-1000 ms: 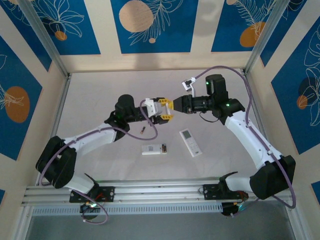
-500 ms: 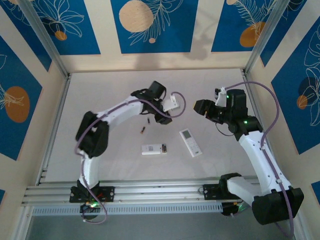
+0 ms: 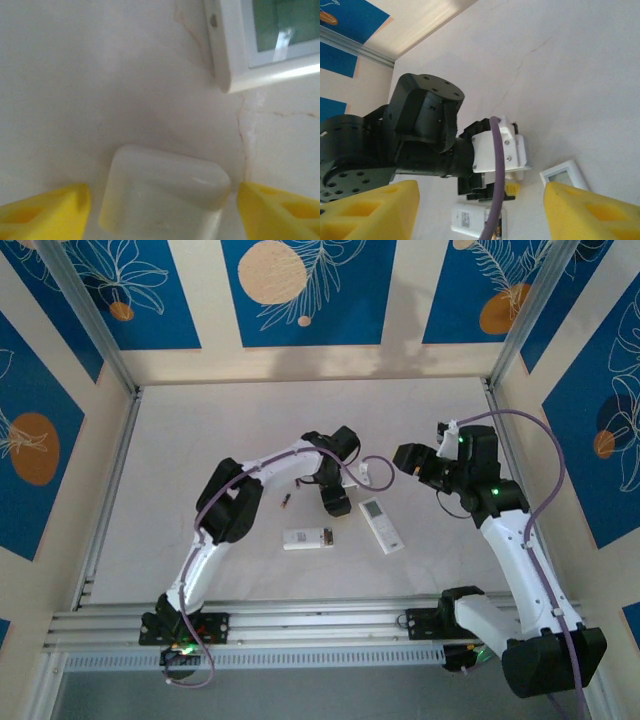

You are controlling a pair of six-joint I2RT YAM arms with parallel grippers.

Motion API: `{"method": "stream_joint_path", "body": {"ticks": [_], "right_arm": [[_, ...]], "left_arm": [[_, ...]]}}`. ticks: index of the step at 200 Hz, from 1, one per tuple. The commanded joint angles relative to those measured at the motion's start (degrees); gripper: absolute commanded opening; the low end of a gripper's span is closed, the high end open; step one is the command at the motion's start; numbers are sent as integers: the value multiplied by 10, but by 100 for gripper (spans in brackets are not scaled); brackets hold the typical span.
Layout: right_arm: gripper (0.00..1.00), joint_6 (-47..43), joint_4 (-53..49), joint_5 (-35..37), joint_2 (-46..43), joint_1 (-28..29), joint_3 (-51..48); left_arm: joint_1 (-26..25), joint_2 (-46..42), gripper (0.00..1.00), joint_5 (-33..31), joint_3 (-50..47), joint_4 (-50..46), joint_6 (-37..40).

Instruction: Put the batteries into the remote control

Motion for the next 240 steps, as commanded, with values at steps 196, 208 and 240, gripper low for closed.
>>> {"method": "stream_joint_path", "body": {"ticks": [196,208,240], "right_arm": [[82,-780,35,110,494,229,116],[80,-783,33,100,500,224,120],[75,-790,-8,89,532,215,145]], "left_arm": [[219,-608,100,216,-754,647,-636],[220,-605,100,222,-757,647,-632],[220,-601,100,229,-768,648,-611]]}}
